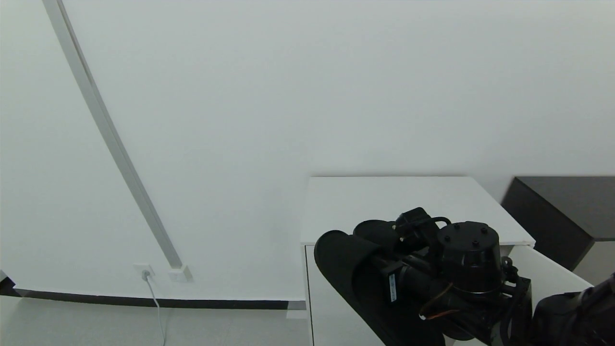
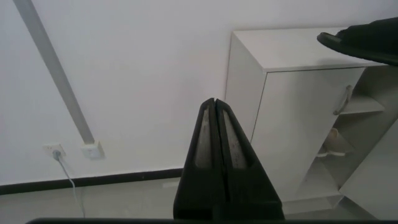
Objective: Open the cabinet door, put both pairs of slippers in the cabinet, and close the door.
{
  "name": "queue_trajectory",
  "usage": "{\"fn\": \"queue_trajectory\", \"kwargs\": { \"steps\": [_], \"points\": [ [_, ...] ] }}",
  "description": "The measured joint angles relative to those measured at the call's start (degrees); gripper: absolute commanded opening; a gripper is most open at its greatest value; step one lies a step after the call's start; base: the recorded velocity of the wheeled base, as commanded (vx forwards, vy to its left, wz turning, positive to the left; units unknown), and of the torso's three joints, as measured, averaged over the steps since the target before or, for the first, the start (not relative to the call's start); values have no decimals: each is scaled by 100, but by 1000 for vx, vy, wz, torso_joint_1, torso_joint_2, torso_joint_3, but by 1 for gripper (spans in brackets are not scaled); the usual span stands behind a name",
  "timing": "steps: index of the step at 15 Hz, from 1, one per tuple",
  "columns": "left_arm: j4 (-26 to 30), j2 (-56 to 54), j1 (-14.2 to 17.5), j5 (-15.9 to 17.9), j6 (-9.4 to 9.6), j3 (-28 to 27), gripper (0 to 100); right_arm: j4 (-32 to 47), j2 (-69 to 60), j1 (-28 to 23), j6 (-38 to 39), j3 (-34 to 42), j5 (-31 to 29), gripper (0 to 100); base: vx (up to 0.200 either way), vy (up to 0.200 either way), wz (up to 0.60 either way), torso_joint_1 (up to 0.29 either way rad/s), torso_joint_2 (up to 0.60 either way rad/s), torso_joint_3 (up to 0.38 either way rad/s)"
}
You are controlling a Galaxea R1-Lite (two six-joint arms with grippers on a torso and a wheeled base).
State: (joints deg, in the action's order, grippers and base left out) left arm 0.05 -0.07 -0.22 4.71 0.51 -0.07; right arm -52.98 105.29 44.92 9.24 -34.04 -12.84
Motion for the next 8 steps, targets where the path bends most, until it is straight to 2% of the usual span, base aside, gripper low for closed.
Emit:
{"fn": "queue_trajectory", "kwargs": {
  "steps": [8],
  "points": [
    [-2,0,4,5,0,-2,0,-6,24,-16,0,27,-126,0,0,-200,0,4,4,0]
  ]
}}
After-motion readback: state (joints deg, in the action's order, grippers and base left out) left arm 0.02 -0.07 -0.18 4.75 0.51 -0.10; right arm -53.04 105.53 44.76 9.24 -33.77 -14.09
